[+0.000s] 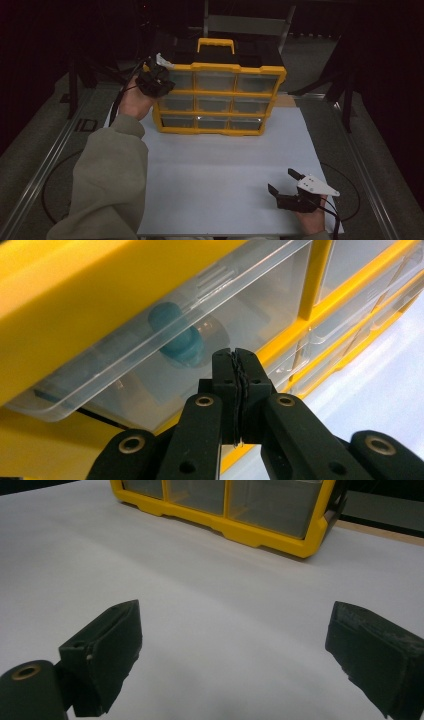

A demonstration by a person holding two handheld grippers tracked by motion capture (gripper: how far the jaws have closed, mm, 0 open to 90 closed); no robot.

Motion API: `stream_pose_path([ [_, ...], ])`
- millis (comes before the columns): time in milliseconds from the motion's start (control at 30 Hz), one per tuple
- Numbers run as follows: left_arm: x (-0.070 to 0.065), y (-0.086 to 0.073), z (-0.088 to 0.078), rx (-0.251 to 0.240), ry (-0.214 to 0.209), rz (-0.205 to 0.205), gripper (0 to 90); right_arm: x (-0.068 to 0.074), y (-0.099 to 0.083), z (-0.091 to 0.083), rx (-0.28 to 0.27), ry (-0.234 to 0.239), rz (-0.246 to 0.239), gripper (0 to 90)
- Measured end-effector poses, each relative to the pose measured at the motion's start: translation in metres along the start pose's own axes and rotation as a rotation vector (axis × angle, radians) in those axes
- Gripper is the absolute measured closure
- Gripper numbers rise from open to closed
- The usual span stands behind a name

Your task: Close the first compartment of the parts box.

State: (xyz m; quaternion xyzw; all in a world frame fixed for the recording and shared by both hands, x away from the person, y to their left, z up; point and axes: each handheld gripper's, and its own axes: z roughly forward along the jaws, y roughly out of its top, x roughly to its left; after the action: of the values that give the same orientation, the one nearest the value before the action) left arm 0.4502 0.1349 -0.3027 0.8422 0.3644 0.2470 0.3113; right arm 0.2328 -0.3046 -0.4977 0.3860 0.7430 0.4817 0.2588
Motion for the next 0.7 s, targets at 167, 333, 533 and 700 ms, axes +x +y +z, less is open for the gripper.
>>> stream_pose_path([
  [167,0.000,-0.007,0.003,0.004,-0.016,-0.008,87.4,0.000,0.000,0.000,-0.001,0.000,-0.001,7.9],
  [333,-0.002,-0.015,0.005,0.002,-0.034,-0.006,85.0,0.000,0.000,0.000,0.002,-0.001,-0.003,7.9],
  [533,-0.004,-0.029,0.002,-0.019,-0.096,-0.018,75.4,0.001,0.000,0.000,0.003,-0.001,-0.005,7.9],
  [700,-0.007,-0.046,0.001,-0.024,-0.142,-0.031,65.5,0.001,0.000,0.000,0.003,0.000,-0.006,7.9],
])
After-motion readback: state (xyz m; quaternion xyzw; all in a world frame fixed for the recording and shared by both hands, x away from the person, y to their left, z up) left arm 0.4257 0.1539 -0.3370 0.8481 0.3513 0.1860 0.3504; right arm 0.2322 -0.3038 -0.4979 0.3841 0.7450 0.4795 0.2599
